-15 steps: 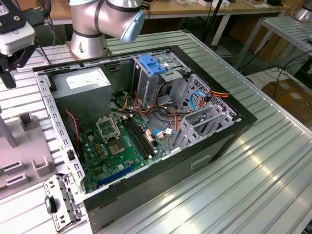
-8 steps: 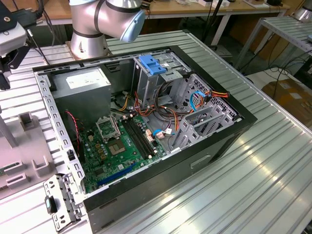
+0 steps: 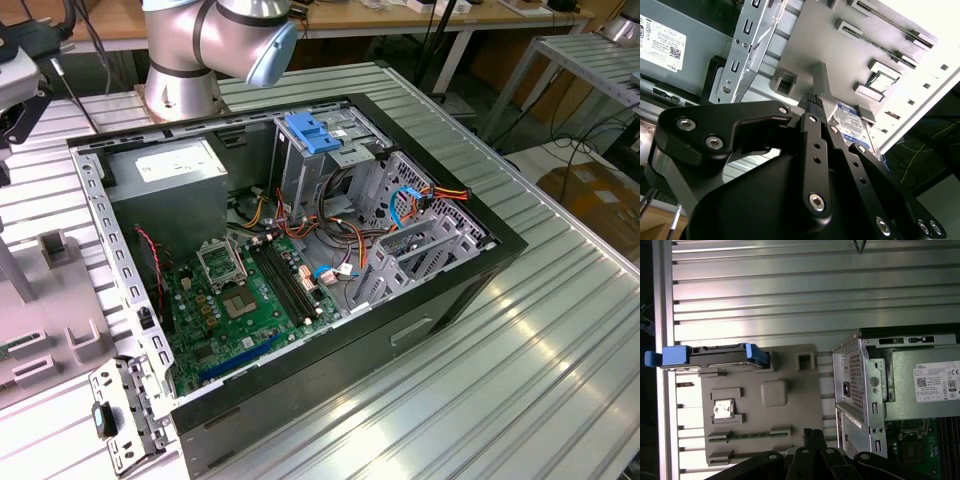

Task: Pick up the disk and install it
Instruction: 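Reach for the disk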

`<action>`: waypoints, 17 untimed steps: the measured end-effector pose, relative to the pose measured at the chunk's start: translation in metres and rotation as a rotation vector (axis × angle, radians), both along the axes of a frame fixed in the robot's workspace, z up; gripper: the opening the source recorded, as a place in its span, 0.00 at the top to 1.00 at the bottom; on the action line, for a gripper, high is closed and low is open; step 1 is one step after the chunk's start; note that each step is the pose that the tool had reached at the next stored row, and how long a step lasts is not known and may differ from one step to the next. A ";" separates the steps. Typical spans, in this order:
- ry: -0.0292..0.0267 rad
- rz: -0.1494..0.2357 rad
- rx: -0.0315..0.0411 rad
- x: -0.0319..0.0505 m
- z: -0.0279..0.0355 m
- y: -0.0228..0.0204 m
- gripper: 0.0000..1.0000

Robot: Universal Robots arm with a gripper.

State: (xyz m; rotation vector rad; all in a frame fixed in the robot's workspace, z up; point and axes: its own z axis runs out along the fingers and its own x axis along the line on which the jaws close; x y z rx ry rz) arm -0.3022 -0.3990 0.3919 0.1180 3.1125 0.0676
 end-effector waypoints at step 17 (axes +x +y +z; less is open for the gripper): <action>0.0000 0.000 0.0000 -0.0101 -0.0012 0.0000 0.89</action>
